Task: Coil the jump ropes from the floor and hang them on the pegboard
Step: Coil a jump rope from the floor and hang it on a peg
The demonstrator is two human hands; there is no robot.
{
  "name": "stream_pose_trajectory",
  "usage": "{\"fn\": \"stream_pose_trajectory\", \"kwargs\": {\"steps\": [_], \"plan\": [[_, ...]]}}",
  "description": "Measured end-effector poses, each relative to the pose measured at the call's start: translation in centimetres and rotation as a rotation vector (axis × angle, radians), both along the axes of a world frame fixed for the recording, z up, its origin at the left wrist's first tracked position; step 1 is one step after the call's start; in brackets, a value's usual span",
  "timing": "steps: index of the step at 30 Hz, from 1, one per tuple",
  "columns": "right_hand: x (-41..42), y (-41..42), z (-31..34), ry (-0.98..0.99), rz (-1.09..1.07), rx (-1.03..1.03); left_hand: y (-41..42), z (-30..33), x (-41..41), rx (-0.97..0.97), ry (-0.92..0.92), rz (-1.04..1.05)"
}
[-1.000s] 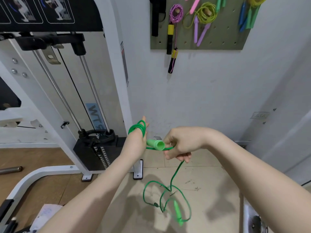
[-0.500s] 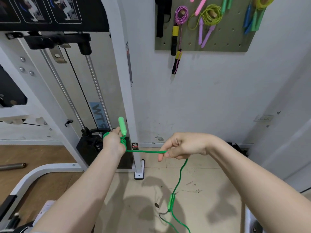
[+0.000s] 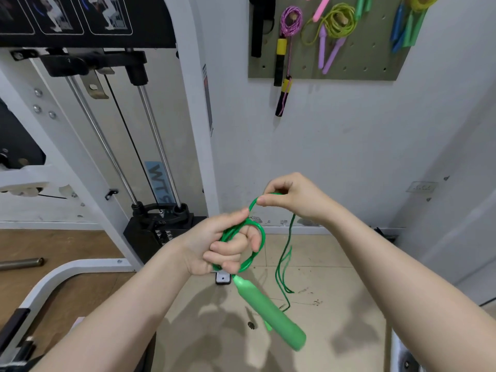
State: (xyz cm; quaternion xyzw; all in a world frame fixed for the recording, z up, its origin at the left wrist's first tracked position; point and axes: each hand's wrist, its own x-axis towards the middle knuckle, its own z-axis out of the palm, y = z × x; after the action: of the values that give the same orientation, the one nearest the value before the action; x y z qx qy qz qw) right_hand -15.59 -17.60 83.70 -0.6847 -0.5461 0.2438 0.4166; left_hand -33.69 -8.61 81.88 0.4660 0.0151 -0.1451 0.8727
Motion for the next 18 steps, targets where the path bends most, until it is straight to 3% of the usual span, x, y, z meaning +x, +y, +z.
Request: {"fn": "stream_pose_trajectory", "kwargs": {"steps": [3, 7, 10, 13, 15, 18], "plan": [[-0.9, 0.4, -0.4, 0.171, -0.015, 0.088, -0.5, 0.6, 0.6, -0.311, -0.188, -0.176], [-2.4, 0.2, -2.4, 0.149, 0.123, -0.079, -0.9, 0.7, 1.5, -0.412, -0.217, 0.007], [-3.0, -1.1, -3.5, -0.134, 0.278, -0.341, 0.1, -1.2, 2.1, -0.128, -0.022, 0.455], [-3.6, -2.3, -3.7, -0.232, 0.400, -0.552, 0.6, -4.5, 2.1, -0.001, 0.093, 0.804], [-4.3, -2.7, -3.4, -0.422, 0.463, -0.705, 0.5, -6.7, 2.2, 0.076, 0.162, 0.866], [-5.0, -2.4, -2.0, -0.558, 0.487, -0.628, -0.5, -8.6, 2.4, 0.529, 0.185, 0.745]]}}
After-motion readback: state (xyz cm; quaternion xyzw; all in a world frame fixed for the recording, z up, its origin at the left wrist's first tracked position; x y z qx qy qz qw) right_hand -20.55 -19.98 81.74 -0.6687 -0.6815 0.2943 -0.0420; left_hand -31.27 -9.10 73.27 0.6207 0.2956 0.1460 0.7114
